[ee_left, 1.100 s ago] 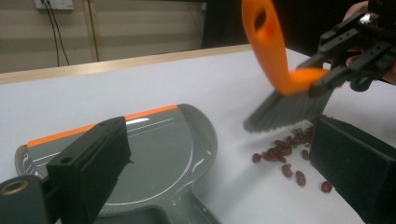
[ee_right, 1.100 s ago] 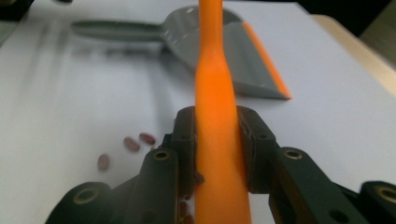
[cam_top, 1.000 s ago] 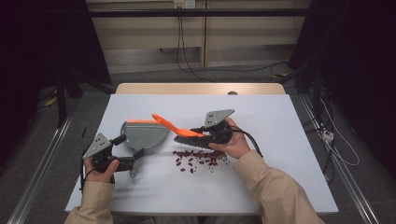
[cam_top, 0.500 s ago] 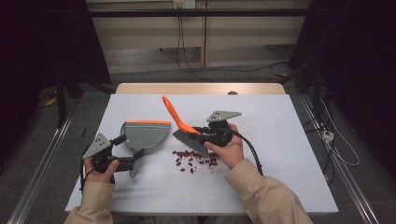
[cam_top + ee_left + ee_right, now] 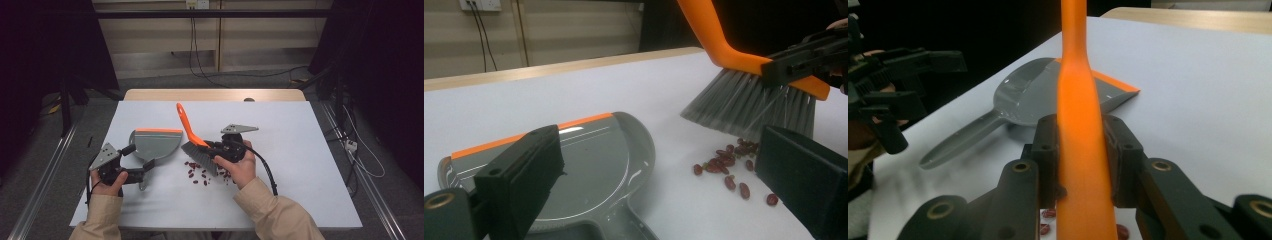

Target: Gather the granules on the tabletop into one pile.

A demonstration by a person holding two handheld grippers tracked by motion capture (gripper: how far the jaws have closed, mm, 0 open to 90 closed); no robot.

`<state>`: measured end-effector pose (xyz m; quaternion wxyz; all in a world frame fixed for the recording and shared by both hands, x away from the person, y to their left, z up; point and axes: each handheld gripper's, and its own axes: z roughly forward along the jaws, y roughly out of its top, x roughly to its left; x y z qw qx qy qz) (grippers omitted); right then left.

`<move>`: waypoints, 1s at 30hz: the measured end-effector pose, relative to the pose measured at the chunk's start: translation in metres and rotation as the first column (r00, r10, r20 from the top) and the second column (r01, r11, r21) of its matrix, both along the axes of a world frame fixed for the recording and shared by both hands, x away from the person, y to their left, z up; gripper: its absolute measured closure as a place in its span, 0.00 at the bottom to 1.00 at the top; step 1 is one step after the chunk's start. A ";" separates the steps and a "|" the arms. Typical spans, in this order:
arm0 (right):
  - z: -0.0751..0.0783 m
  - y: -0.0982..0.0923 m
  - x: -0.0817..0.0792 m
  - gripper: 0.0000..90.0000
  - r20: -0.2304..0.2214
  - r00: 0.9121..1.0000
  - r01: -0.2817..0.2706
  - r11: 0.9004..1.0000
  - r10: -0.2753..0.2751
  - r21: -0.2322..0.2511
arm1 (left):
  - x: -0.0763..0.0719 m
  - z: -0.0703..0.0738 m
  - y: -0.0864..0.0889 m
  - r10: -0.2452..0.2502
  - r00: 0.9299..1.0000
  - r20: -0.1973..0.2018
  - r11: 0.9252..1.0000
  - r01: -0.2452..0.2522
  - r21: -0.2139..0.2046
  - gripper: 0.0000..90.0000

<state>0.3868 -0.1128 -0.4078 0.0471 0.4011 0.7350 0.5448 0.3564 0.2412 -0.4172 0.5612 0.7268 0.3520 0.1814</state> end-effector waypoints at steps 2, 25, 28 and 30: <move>-0.001 0.002 -0.003 0.79 -0.006 1.000 0.007 1.000 -0.007 0.009 | 0.000 0.000 0.000 -0.001 1.000 0.001 1.000 0.001 0.000 0.06; -0.018 0.043 -0.019 0.79 -0.127 0.992 0.008 0.997 0.001 0.073 | -0.001 0.001 0.000 -0.003 1.000 0.007 1.000 0.003 -0.002 0.06; -0.028 0.048 -0.019 0.79 -0.158 0.987 0.022 0.999 -0.015 0.042 | -0.001 0.001 0.000 -0.005 1.000 0.007 1.000 0.005 0.000 0.06; -0.031 0.049 -0.017 0.79 -0.158 0.986 0.046 0.999 -0.046 -0.003 | -0.001 0.001 0.000 -0.005 1.000 0.006 1.000 0.005 -0.001 0.06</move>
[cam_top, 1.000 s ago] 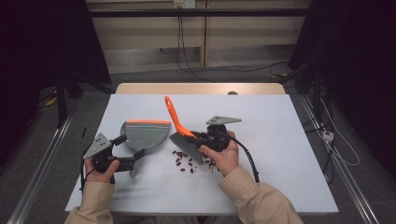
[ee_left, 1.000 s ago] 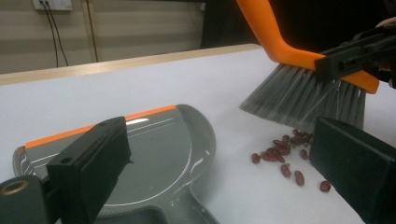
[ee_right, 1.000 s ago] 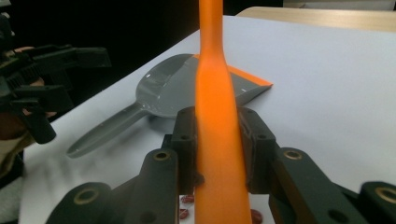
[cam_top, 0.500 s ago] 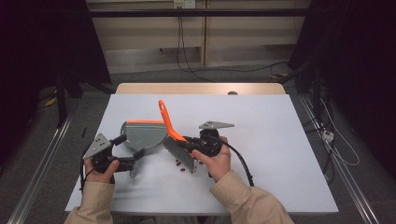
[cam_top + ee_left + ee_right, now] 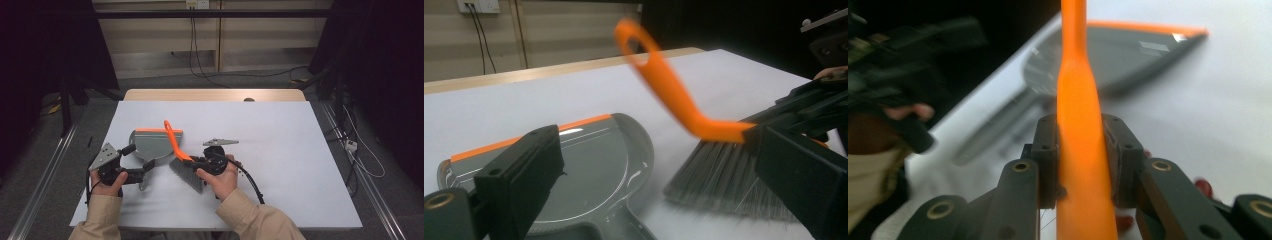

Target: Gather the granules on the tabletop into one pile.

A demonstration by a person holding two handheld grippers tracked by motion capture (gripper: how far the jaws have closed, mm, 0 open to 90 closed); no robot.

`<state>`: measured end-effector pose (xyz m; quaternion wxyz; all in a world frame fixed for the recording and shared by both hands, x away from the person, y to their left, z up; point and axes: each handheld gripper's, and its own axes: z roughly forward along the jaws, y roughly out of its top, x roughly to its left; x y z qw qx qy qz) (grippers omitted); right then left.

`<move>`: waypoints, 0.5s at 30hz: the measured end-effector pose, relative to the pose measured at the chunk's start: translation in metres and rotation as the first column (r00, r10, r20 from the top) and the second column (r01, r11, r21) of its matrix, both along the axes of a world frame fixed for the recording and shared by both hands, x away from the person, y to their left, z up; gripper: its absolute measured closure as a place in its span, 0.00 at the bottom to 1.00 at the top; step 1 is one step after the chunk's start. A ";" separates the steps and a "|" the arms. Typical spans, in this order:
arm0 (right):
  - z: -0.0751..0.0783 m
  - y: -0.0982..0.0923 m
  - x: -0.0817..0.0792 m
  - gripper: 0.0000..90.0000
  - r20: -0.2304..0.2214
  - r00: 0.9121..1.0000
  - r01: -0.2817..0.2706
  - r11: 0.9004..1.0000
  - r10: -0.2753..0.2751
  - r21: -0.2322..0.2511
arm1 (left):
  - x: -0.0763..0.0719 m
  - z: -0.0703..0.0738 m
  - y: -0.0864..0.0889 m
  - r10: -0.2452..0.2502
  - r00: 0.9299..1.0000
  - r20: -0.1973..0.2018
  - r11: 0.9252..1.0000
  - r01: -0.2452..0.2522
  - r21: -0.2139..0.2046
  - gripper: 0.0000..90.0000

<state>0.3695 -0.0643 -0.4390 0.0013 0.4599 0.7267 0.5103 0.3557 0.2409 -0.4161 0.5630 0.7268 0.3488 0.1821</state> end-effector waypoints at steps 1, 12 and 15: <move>-0.001 -0.001 0.002 0.79 -0.003 1.000 0.017 1.000 -0.017 -0.015 | 0.000 0.000 0.000 -0.001 1.000 0.002 1.000 0.001 0.003 0.06; -0.004 -0.015 0.008 0.79 -0.050 0.996 0.078 0.996 -0.080 -0.041 | -0.001 0.001 0.001 0.000 1.000 0.006 1.000 0.000 0.005 0.06; -0.005 -0.020 0.007 0.79 -0.057 0.994 0.096 0.994 -0.098 -0.045 | -0.001 0.001 0.001 0.001 1.000 0.006 1.000 -0.001 0.005 0.06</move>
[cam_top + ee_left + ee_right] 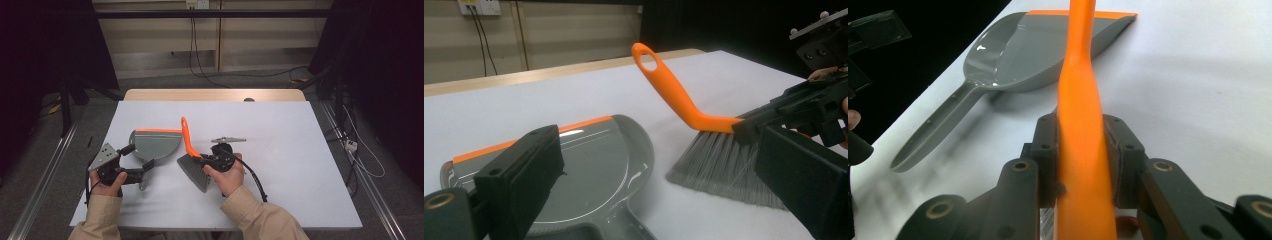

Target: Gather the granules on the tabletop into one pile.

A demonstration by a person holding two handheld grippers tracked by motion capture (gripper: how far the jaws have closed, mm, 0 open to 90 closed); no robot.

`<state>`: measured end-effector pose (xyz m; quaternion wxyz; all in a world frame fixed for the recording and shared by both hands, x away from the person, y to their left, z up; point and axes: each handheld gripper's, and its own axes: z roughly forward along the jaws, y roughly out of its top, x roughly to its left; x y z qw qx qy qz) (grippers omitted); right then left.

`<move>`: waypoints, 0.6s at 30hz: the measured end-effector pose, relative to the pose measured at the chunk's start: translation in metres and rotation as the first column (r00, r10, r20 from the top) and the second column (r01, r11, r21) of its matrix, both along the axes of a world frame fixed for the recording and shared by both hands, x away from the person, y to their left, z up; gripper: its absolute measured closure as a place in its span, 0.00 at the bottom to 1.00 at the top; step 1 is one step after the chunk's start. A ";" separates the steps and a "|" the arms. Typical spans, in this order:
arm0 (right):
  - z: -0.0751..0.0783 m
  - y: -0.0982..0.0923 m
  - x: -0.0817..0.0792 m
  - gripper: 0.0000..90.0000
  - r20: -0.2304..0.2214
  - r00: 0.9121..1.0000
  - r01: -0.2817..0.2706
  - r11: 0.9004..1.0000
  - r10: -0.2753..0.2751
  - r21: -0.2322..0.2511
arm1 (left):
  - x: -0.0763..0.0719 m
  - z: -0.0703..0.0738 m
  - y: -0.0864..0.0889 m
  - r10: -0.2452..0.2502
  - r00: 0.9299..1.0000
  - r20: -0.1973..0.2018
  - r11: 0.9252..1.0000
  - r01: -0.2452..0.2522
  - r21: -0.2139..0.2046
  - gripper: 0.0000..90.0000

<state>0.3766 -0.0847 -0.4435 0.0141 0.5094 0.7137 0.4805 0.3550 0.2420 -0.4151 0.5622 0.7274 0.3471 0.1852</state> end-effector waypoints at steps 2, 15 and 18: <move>0.000 -0.004 0.000 0.79 -0.002 1.000 0.013 1.000 -0.013 -0.002 | 0.000 0.000 0.000 0.000 1.000 -0.001 1.000 0.000 0.000 0.06; -0.002 -0.034 -0.005 0.78 -0.006 0.996 0.087 0.996 -0.087 -0.004 | 0.000 0.000 -0.002 -0.002 1.000 0.002 1.000 0.002 0.004 0.06; -0.002 -0.039 -0.006 0.78 -0.005 0.995 0.098 0.995 -0.098 -0.004 | 0.000 0.000 -0.002 -0.001 1.000 0.002 1.000 0.001 0.002 0.06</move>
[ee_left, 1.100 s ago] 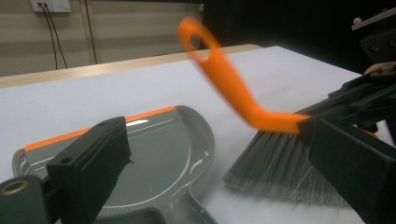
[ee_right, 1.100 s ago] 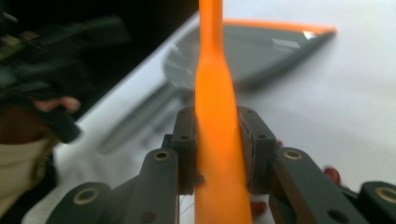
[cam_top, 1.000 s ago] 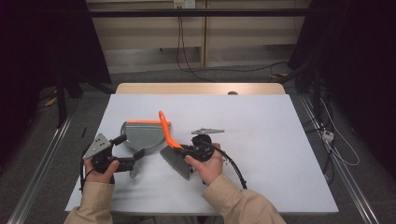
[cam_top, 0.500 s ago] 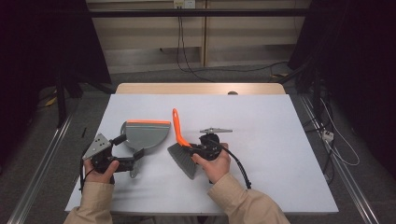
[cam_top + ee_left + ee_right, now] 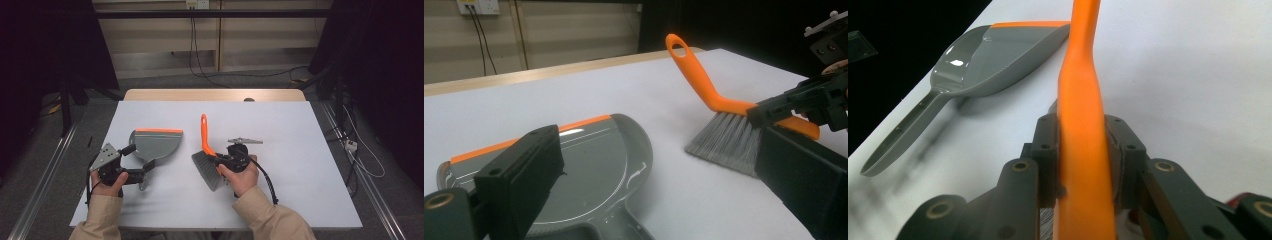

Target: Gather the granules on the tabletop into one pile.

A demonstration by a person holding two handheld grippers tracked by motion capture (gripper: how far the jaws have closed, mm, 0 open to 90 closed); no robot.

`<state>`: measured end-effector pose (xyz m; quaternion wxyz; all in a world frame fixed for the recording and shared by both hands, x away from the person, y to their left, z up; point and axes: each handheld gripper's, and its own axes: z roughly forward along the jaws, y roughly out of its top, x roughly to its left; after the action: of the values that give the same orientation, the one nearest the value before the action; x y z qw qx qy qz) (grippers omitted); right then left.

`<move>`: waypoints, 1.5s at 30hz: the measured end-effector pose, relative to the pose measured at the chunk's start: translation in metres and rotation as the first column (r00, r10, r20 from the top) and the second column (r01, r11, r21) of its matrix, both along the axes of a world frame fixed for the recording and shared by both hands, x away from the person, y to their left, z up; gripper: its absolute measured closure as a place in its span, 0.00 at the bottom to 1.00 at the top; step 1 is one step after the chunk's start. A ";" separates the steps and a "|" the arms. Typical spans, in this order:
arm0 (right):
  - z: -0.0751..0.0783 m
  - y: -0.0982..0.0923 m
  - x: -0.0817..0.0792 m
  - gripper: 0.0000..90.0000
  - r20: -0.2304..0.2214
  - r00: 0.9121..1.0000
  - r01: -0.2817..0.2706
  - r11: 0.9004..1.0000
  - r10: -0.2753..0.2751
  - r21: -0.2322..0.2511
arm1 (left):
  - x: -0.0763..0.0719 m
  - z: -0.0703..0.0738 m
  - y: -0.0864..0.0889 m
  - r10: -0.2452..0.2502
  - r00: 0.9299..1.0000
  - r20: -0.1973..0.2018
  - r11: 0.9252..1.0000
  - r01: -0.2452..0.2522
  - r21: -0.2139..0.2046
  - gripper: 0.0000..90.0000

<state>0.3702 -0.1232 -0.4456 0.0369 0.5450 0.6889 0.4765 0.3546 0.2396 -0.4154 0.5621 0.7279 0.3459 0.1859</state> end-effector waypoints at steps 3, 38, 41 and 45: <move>-0.001 -0.004 -0.001 0.78 -0.001 1.000 0.009 1.000 -0.009 0.002 | 0.000 0.000 0.000 0.001 1.000 0.000 1.000 -0.001 0.000 0.06; 0.004 -0.028 -0.012 0.78 -0.012 0.995 0.099 0.994 -0.100 -0.048 | 0.001 -0.001 -0.001 0.002 1.000 0.000 1.000 -0.002 0.004 0.06; 0.005 -0.029 -0.014 0.78 -0.015 0.994 0.109 0.993 -0.110 -0.046 | 0.000 0.000 -0.001 0.002 1.000 0.001 1.000 -0.002 0.001 0.06; 0.005 -0.031 -0.015 0.78 -0.011 0.993 0.117 0.992 -0.118 -0.050 | 0.001 0.000 -0.001 0.002 1.000 0.002 1.000 -0.002 -0.001 0.06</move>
<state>0.3552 -0.1541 -0.4407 0.0736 0.5869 0.6674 0.4525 0.3551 0.2388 -0.4155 0.5624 0.7272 0.3462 0.1872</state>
